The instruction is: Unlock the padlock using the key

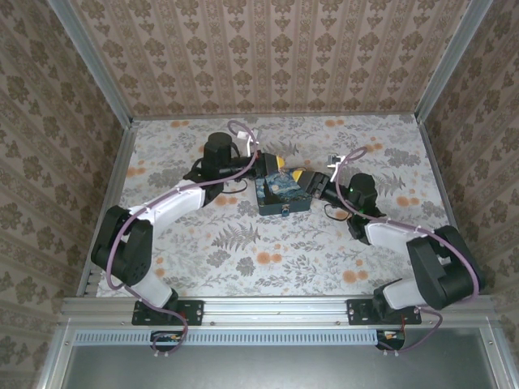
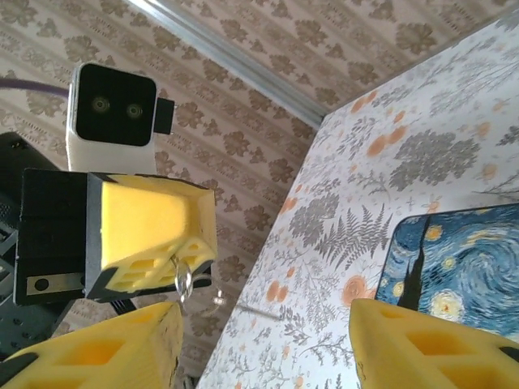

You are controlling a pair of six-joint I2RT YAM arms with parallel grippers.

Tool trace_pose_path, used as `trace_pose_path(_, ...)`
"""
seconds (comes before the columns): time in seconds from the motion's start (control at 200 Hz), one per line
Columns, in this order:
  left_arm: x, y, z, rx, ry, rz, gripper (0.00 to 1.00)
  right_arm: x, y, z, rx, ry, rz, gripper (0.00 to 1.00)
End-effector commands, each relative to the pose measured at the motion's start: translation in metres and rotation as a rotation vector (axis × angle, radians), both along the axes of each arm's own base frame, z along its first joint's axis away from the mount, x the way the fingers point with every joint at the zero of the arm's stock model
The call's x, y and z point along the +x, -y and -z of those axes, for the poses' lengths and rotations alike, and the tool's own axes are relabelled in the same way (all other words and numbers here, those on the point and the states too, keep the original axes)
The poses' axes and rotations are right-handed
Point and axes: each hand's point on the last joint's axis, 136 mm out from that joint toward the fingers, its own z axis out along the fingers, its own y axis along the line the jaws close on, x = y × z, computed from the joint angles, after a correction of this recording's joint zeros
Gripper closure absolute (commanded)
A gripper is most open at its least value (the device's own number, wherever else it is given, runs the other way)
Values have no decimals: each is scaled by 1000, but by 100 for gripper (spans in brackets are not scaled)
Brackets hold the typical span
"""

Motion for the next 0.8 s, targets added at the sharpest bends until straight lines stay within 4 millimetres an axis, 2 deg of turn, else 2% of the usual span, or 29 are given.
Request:
trace_pose_path(0.0,-9,-1,-8,3,21,63,100,-4,-12,-27,71,99,-92,46)
trace_pose_path(0.31,-10,-2,-5,-9,-2,65,100,-5,-30,-24,122,97,-126,53)
trace_pose_path(0.795,-8,-2,-1,-2,-8,54,100,-10,-37,-31,137,109,-121,57)
